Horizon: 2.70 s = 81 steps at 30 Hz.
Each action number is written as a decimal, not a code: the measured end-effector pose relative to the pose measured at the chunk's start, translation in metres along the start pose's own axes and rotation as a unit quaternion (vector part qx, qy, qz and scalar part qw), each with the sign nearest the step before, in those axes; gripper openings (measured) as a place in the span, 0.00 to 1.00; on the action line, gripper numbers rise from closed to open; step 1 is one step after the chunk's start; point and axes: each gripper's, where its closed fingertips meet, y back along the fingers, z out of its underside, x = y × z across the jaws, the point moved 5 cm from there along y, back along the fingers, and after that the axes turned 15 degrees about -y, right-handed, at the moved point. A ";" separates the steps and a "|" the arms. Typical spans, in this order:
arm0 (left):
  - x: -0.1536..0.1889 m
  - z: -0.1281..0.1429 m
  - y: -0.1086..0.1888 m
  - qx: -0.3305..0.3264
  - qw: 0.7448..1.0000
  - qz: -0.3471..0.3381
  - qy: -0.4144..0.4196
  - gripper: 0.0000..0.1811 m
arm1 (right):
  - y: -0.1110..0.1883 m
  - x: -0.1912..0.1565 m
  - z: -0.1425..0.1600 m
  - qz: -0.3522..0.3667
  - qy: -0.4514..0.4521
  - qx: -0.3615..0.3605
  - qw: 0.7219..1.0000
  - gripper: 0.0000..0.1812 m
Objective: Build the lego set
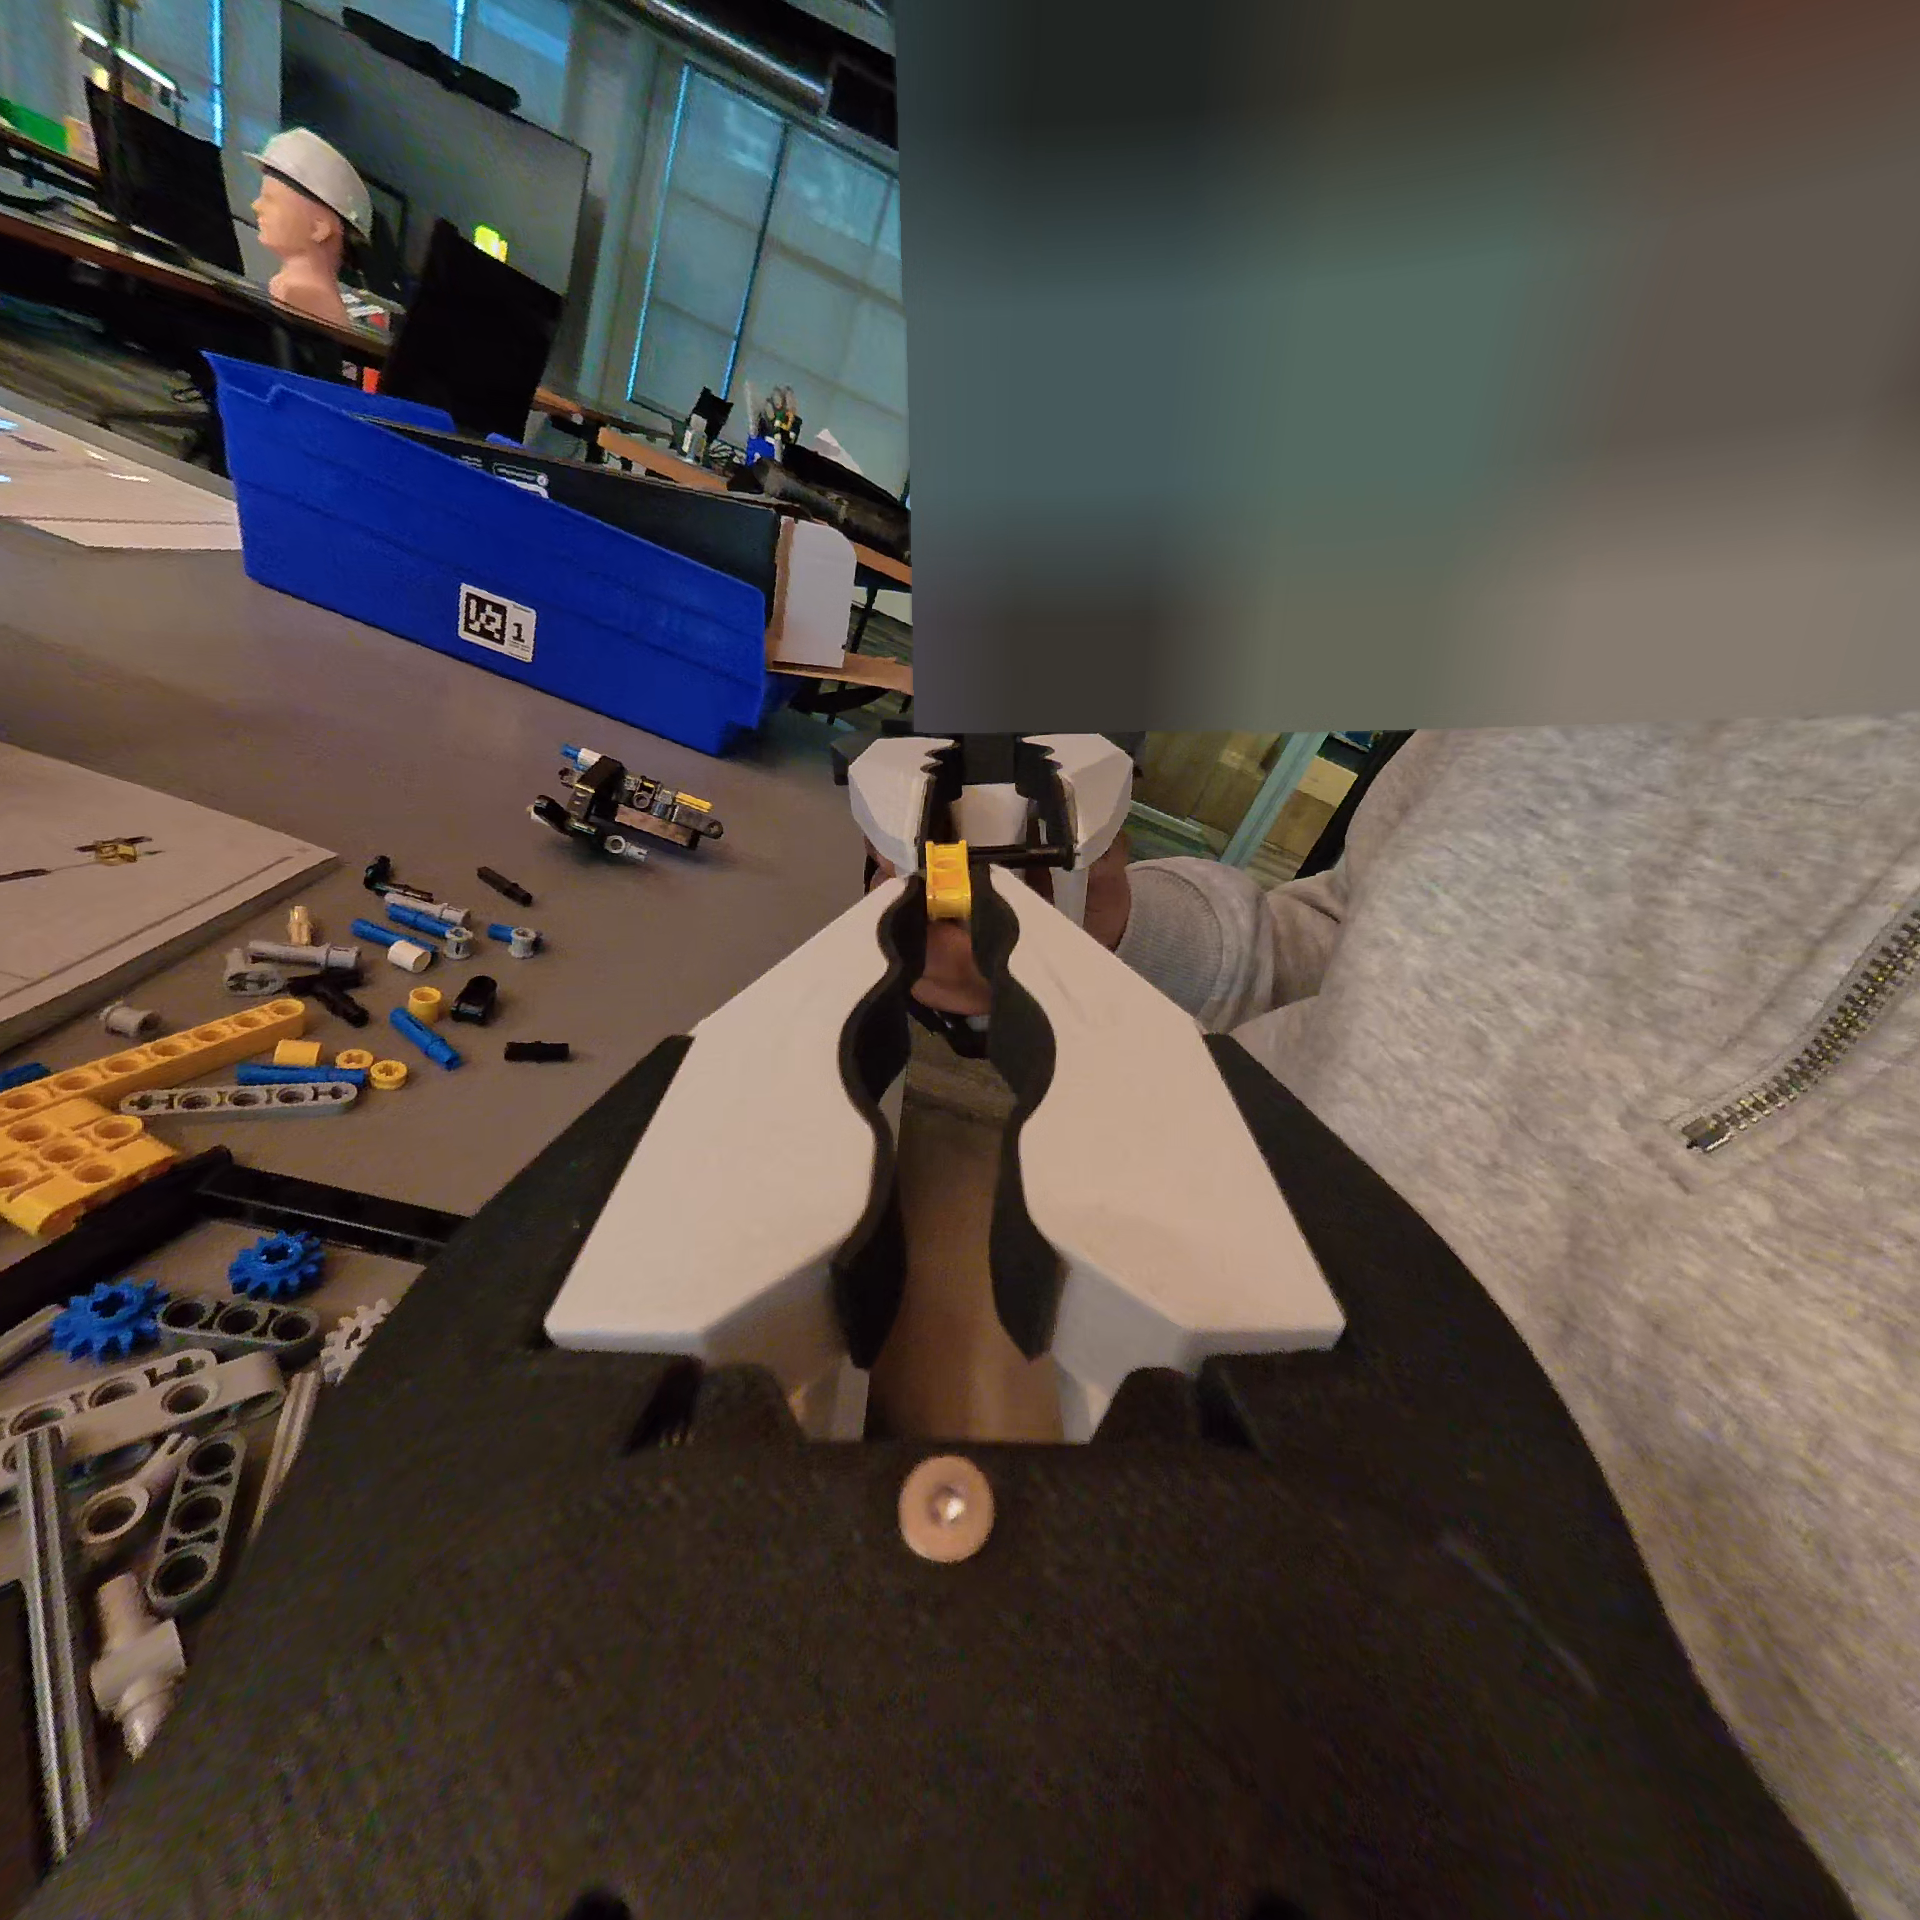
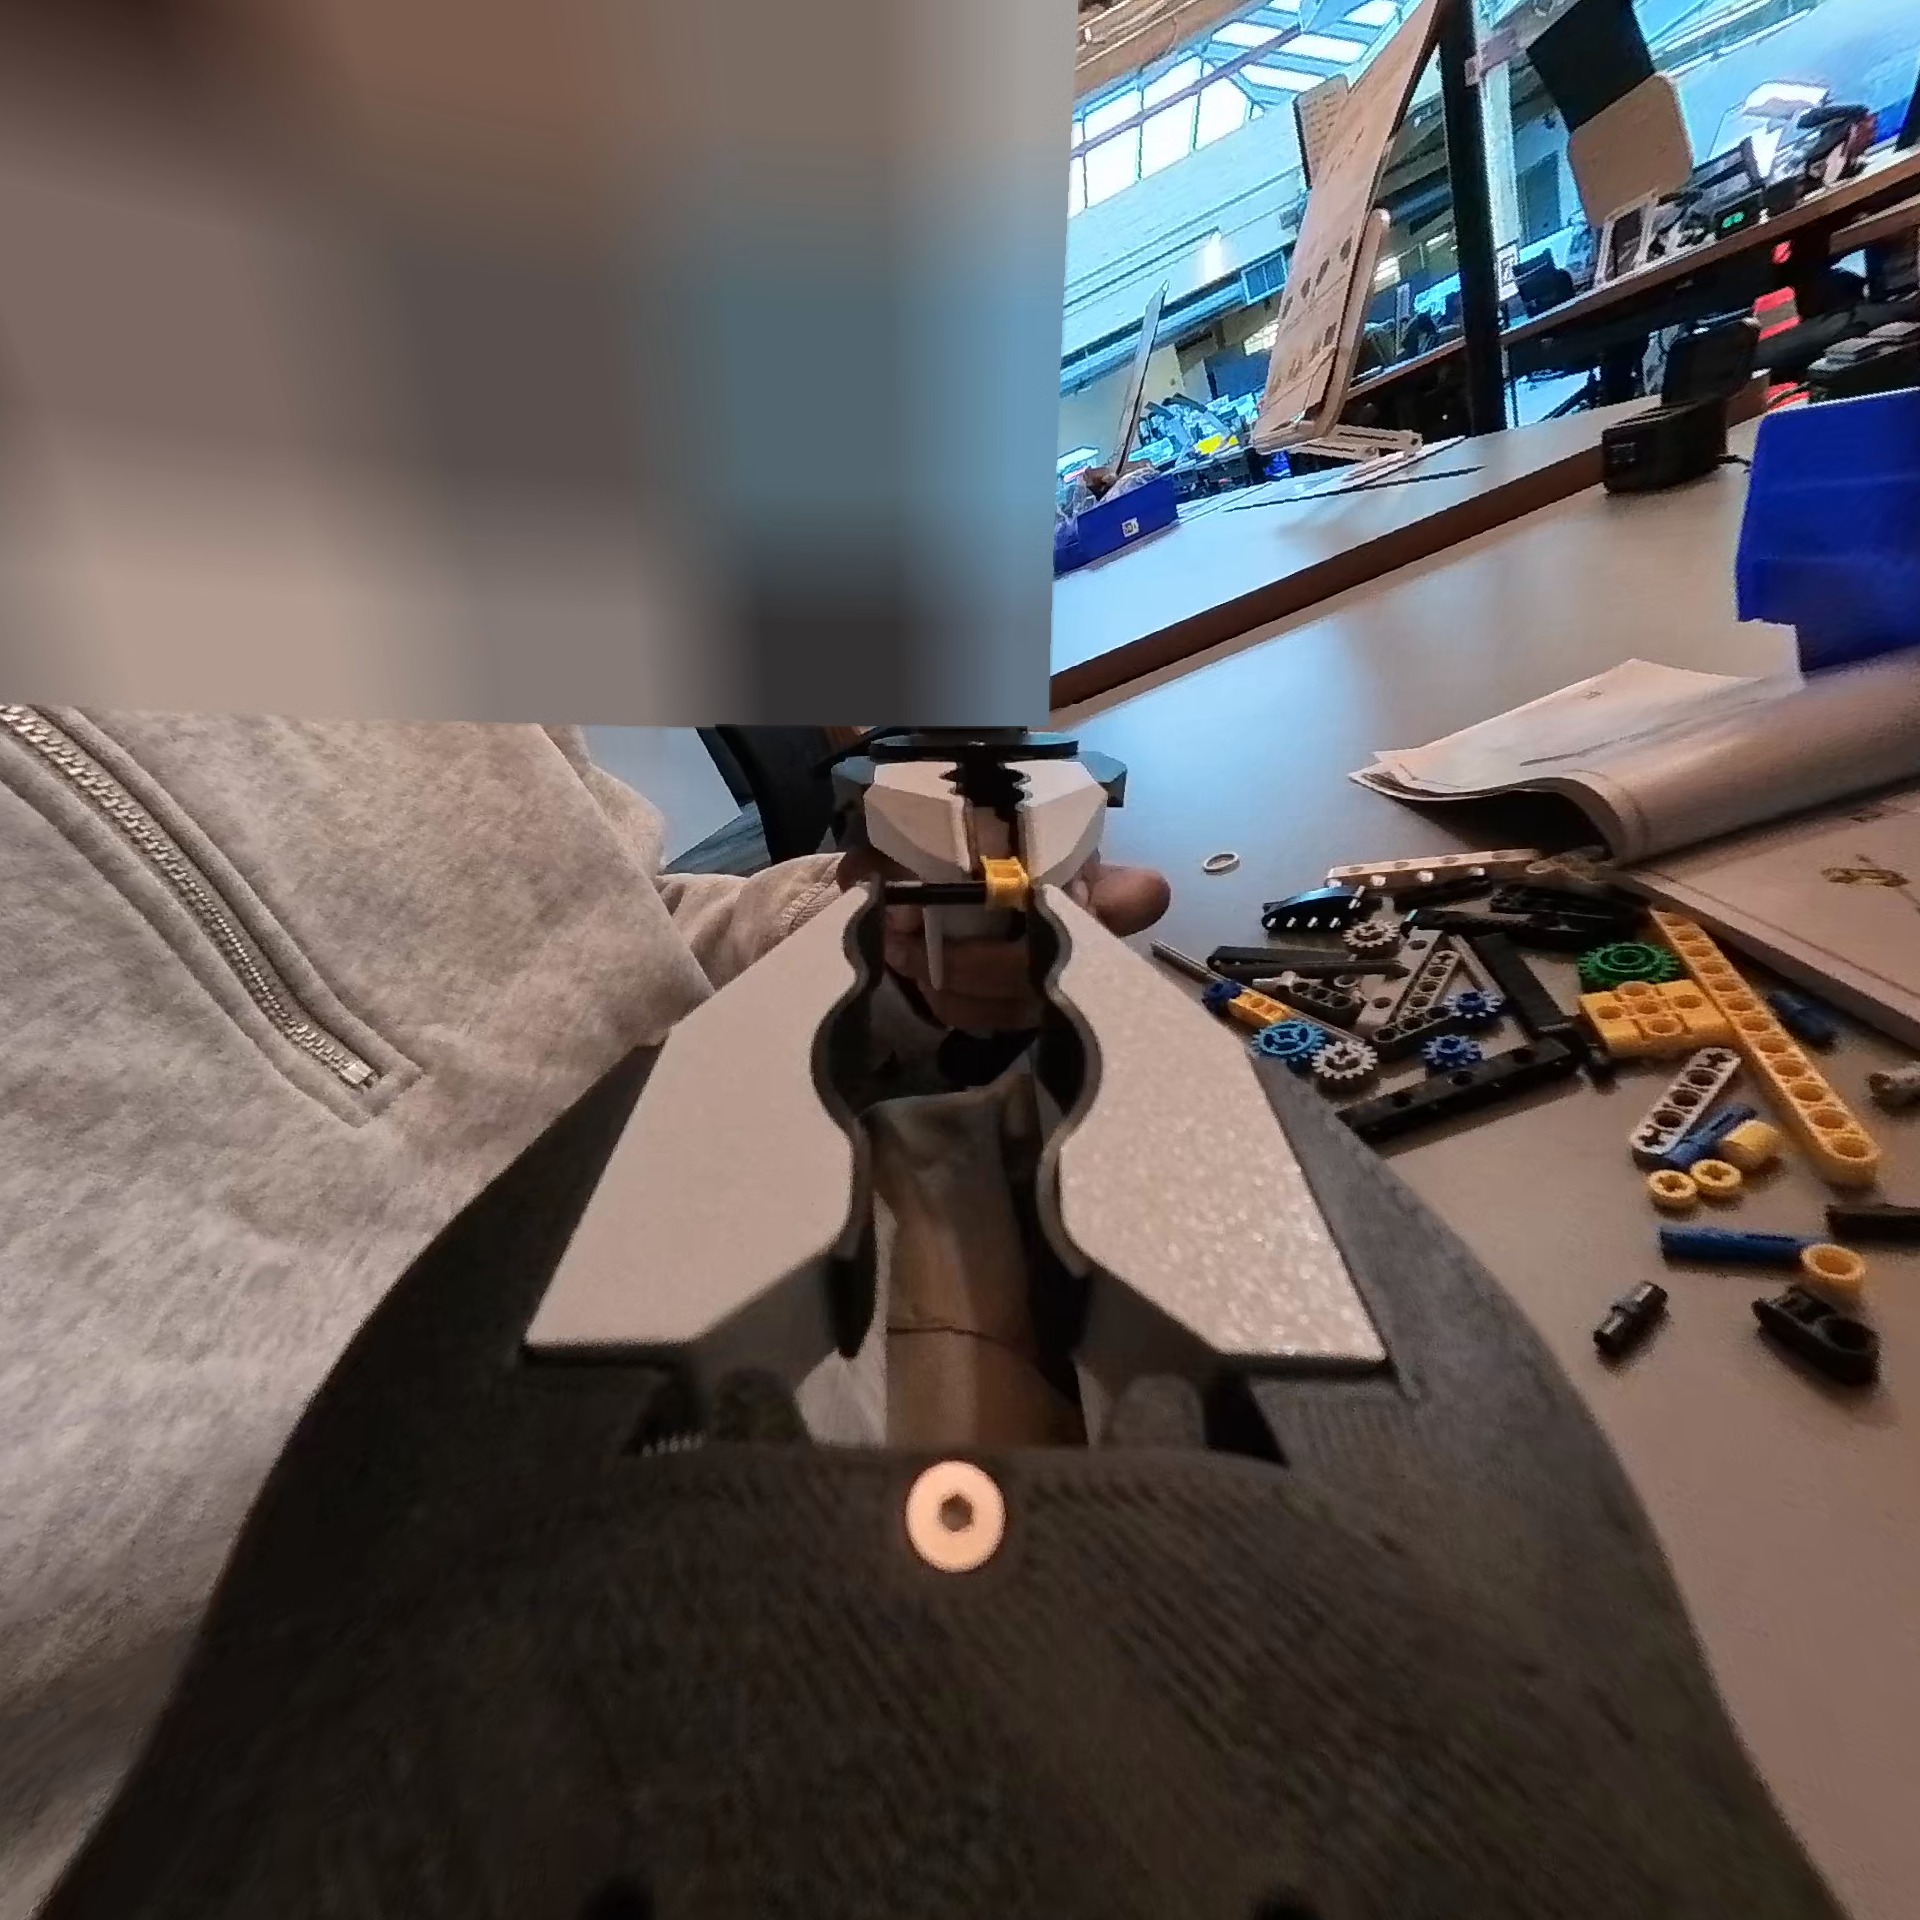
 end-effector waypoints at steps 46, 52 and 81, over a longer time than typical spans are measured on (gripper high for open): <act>0.003 0.006 0.001 -0.032 0.999 0.007 -0.031 0.04 | 0.003 0.002 0.005 0.017 0.005 -0.041 0.999 0.10; 0.003 0.008 0.000 -0.040 0.999 0.003 -0.037 0.04 | 0.003 0.005 0.006 0.035 0.012 -0.044 0.998 0.07; -0.017 0.004 0.003 -0.022 0.996 -0.082 -0.020 0.04 | 0.014 0.026 -0.004 0.086 -0.010 0.020 0.996 0.15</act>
